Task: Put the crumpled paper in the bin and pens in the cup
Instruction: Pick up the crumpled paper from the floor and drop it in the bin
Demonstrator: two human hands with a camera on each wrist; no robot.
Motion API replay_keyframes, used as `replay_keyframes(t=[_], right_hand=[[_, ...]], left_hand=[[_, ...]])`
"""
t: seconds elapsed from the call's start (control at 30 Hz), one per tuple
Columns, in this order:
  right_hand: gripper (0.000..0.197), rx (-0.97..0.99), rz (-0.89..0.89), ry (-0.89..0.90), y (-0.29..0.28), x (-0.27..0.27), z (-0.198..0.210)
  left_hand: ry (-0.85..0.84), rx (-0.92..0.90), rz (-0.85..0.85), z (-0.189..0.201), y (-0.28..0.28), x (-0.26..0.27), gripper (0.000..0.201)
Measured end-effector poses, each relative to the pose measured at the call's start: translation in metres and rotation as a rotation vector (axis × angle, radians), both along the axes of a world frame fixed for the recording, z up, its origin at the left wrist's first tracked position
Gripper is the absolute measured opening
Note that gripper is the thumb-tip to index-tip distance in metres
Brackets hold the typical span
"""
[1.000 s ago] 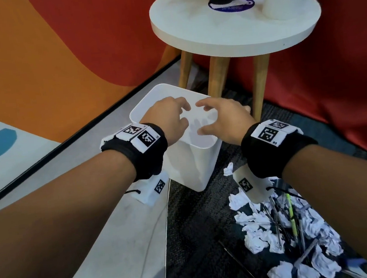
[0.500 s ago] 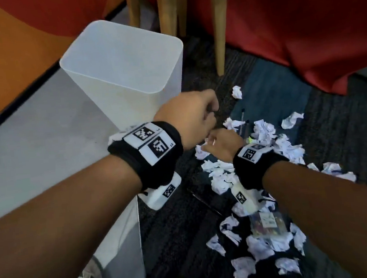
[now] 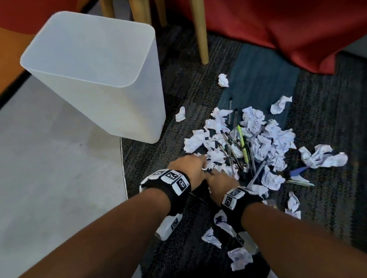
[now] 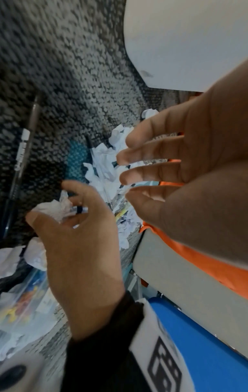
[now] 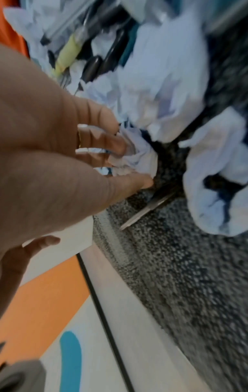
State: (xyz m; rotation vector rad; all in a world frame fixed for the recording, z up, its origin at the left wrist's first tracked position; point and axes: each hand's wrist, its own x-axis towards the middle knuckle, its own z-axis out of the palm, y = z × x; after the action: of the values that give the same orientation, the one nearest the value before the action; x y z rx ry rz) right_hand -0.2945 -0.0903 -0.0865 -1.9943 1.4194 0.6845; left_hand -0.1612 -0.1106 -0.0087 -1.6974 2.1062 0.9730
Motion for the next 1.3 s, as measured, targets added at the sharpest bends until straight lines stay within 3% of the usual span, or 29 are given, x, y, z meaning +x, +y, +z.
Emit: replay_keyframes(t=[0.1,0.27,0.43,0.57,0.63,0.73,0.87,1.03,1.3], right_hand=[[0.034,-0.041,-0.011,-0.006,0.006,-0.009,-0.002],[0.032,-0.084,-0.152,-0.165,0.0,-0.021,0.005],[0.028,-0.158,-0.247,-0.282,0.002,-0.034,0.011],[0.028,-0.24,-0.239,-0.269,0.003,-0.047,0.015],[0.028,-0.225,-0.277,-0.289,0.003,-0.052,0.016],[0.025,-0.27,-0.334,-0.34,0.003,-0.056,0.015],[0.024,-0.318,-0.361,-0.41,0.004,-0.058,0.015],[0.028,-0.335,-0.382,-0.488,0.005,-0.058,0.013],[0.026,-0.304,-0.421,-0.679,0.006,-0.053,0.018]], left_hand=[[-0.018,0.045,-0.025,-0.013,-0.002,-0.002,0.024],[-0.018,0.033,-0.078,-0.035,-0.013,-0.001,0.039],[-0.029,0.04,-0.34,-0.055,-0.016,-0.012,0.042],[-0.029,0.061,-0.457,-0.069,-0.014,-0.017,0.064],[-0.094,0.117,-0.464,-0.075,-0.013,-0.018,0.075],[-0.186,0.142,-0.415,-0.075,-0.011,-0.019,0.077],[-0.159,0.118,-0.338,-0.076,-0.013,-0.016,0.087],[-0.13,0.077,-0.346,-0.076,-0.017,-0.024,0.077],[-0.12,0.006,-0.282,-0.07,-0.028,-0.042,0.032]])
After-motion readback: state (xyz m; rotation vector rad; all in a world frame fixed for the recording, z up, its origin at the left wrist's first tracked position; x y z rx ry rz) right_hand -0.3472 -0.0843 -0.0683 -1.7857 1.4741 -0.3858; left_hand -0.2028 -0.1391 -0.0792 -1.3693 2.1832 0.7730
